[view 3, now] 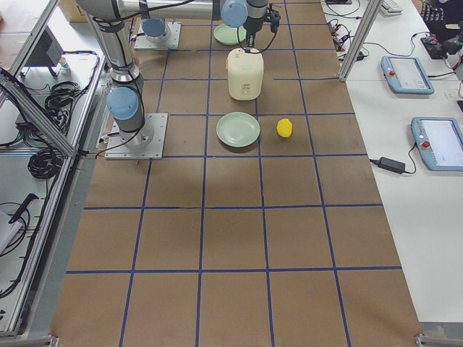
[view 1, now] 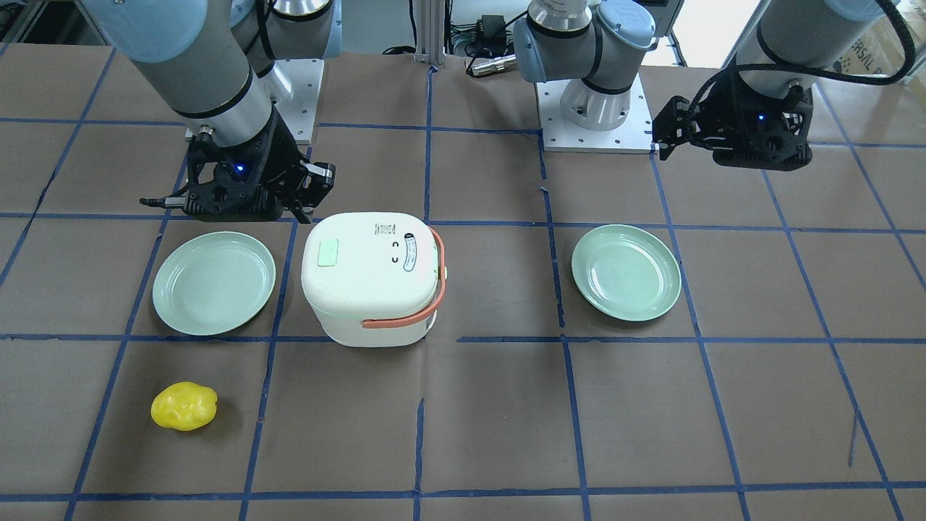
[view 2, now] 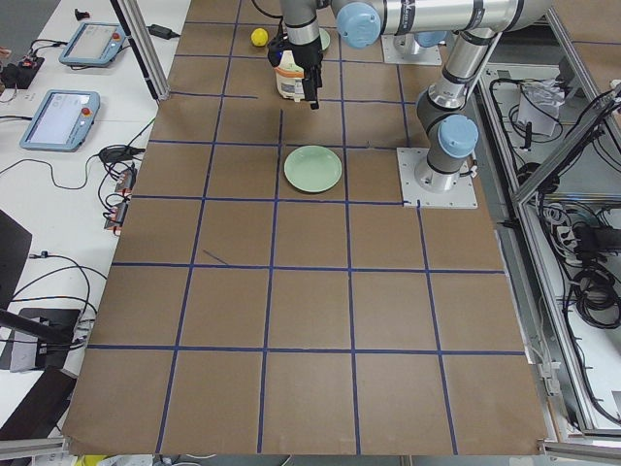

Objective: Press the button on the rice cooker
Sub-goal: 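Lower the right gripper onto the green button atop the cooker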

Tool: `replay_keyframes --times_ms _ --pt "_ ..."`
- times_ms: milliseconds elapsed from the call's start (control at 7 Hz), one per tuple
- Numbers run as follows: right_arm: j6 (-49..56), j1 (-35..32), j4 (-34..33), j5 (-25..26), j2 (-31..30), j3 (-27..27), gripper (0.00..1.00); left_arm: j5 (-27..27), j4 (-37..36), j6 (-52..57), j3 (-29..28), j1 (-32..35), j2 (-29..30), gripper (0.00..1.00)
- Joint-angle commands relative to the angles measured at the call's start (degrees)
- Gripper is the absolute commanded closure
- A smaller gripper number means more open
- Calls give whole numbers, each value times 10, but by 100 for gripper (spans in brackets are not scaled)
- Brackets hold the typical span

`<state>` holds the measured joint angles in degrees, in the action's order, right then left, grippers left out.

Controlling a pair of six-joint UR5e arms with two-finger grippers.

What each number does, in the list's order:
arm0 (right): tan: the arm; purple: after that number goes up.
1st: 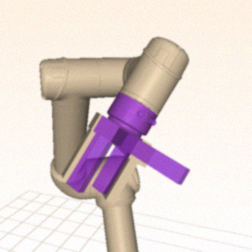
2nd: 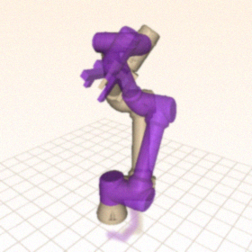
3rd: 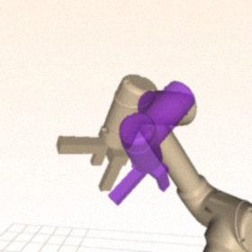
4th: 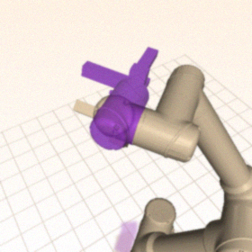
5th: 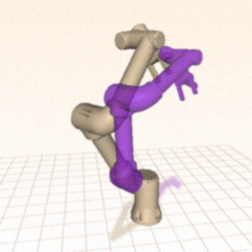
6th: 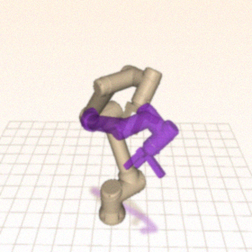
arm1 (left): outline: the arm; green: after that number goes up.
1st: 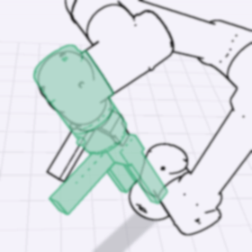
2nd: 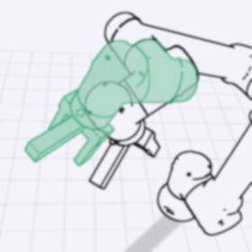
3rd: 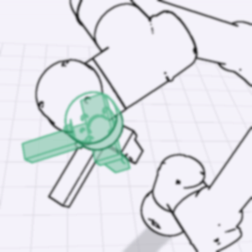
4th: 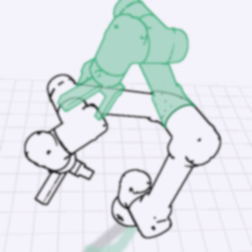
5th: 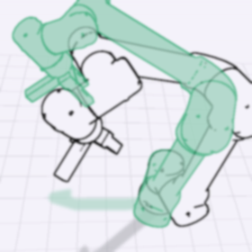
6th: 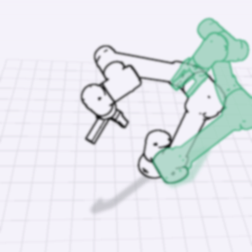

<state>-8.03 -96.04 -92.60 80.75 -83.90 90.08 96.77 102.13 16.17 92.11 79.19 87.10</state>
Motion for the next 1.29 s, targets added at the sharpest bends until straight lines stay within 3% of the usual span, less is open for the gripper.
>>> replay_keyframes --times_ms 0,571,1143 --pt "-1 -4 -20 -11 8 11 92 0 0 0 0 0 0 0" --pt "-2 -5 -113 -10 20 72 92 0 0 0 0 0 0 0" --pt "2 -5 -124 -10 25 82 92 0 0 0 0 0 0 0"
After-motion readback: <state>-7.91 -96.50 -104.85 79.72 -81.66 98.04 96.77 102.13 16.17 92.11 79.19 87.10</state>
